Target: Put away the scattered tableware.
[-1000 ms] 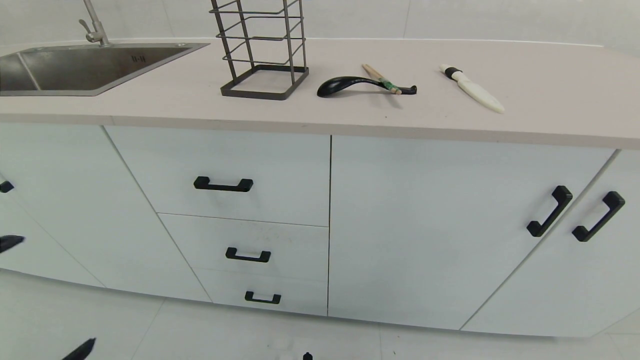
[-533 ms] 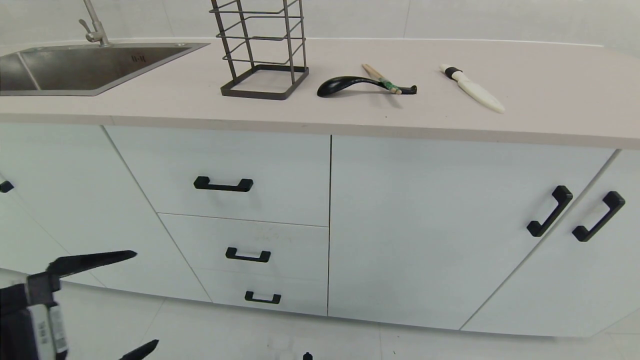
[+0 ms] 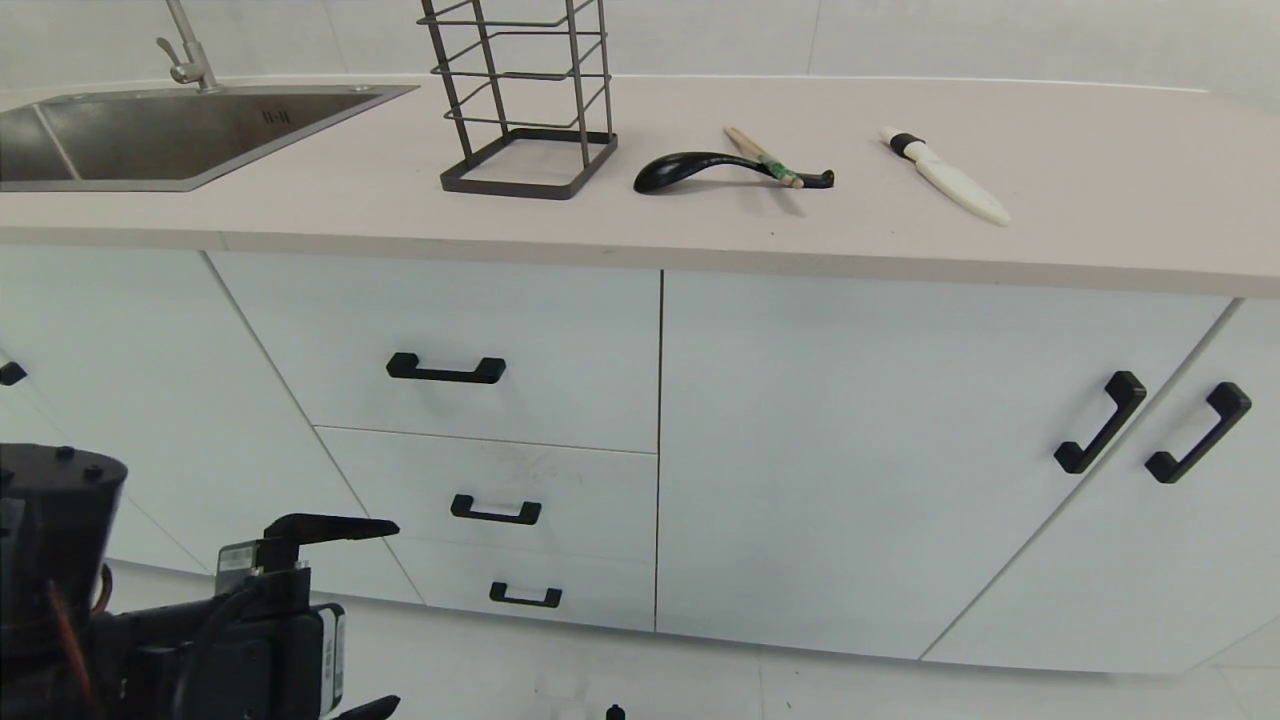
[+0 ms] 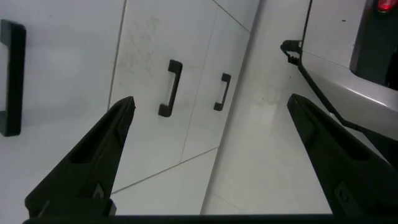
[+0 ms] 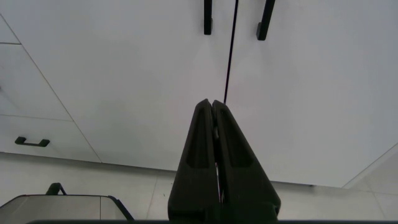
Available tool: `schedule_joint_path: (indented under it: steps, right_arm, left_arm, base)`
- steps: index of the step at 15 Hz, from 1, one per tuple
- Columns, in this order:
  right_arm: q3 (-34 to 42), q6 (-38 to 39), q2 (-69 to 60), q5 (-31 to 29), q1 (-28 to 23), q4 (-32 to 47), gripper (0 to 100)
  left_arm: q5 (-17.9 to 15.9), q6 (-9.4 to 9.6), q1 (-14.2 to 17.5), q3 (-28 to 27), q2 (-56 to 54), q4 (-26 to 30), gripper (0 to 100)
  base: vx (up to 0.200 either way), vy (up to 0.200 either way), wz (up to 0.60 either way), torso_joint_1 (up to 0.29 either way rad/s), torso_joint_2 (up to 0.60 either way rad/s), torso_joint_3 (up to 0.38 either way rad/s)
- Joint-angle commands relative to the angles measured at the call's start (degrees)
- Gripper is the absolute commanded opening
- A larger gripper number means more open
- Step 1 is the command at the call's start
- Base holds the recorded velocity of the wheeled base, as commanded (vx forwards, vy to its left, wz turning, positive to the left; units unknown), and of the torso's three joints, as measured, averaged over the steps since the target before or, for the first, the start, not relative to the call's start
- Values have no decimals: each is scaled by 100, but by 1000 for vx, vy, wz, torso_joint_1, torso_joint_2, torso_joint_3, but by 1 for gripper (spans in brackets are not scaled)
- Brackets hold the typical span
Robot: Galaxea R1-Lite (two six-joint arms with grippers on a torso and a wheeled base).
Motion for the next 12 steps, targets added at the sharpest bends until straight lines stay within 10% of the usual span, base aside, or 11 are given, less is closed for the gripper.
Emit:
schedule_joint_path:
  steps: [1, 6, 12]
  right_arm:
    - [0, -6, 9, 2, 1, -1, 0]
    - [0, -6, 9, 2, 1, -1, 0]
    - [0, -6, 9, 2, 1, -1, 0]
  left_arm:
    - [71, 518, 252, 5, 231, -8, 100]
    - [62, 1546, 577, -12, 1031, -227, 100]
    - [-237, 1485, 621, 286, 2121, -1142, 100]
  base:
    - [0, 0, 0, 0, 0, 0]
    - [0, 0, 0, 0, 0, 0]
    - [0, 0, 0, 0, 0, 0]
